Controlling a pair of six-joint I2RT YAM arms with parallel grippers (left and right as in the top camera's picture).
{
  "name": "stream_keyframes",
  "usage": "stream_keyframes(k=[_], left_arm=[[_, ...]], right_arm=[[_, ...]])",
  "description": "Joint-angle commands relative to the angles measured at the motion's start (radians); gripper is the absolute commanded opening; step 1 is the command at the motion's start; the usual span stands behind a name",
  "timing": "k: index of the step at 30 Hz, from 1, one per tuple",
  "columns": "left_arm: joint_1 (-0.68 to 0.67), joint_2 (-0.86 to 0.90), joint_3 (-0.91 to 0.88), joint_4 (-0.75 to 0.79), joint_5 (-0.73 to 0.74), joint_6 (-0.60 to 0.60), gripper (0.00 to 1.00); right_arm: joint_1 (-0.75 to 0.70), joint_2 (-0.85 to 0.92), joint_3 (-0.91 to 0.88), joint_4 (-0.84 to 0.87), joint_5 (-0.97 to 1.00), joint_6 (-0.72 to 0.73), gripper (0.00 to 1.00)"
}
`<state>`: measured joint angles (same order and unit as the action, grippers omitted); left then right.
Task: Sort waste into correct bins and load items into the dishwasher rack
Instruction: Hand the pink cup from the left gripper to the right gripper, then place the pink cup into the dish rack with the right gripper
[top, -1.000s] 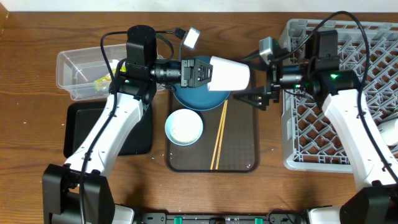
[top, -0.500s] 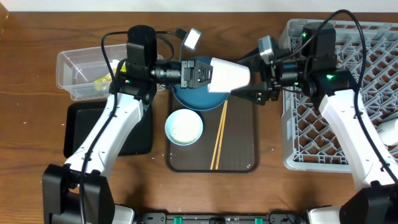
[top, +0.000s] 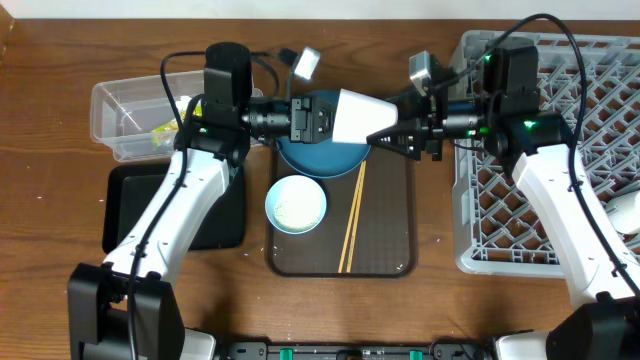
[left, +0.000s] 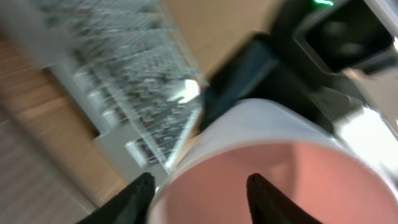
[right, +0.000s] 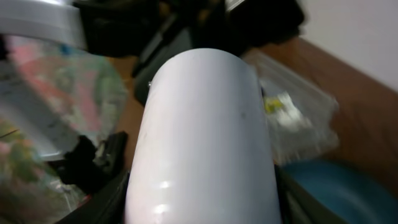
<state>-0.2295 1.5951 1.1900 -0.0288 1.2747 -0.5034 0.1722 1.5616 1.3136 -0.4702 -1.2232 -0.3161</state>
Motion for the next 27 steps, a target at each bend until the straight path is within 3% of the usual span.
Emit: stream_keyframes(k=[1,6,11,17,27], left_arm=[[-0.011,-0.001,0.007,-0.151,-0.238,0.172,0.54],[0.005,-0.013,0.007,-0.397,-0.660,0.250,0.62],[0.036,-0.087,0.007,-0.540,-0.909,0.275,0.63],[0.050,-0.196,0.007,-0.616,-1.049,0.290,0.63],[0.050,-0.243,0.007,-0.652,-1.082,0.290,0.63]], right_arm=[[-0.028,-0.014,0.008,-0.039,0.378,0.122,0.30],[-0.162,-0.080,0.010,-0.136,0.602,0.216,0.28],[-0.366,-0.125,0.041,-0.233,0.862,0.348,0.22],[-0.577,-0.121,0.082,-0.301,1.067,0.385,0.20],[-0.762,-0.071,0.084,-0.270,1.286,0.410,0.17]])
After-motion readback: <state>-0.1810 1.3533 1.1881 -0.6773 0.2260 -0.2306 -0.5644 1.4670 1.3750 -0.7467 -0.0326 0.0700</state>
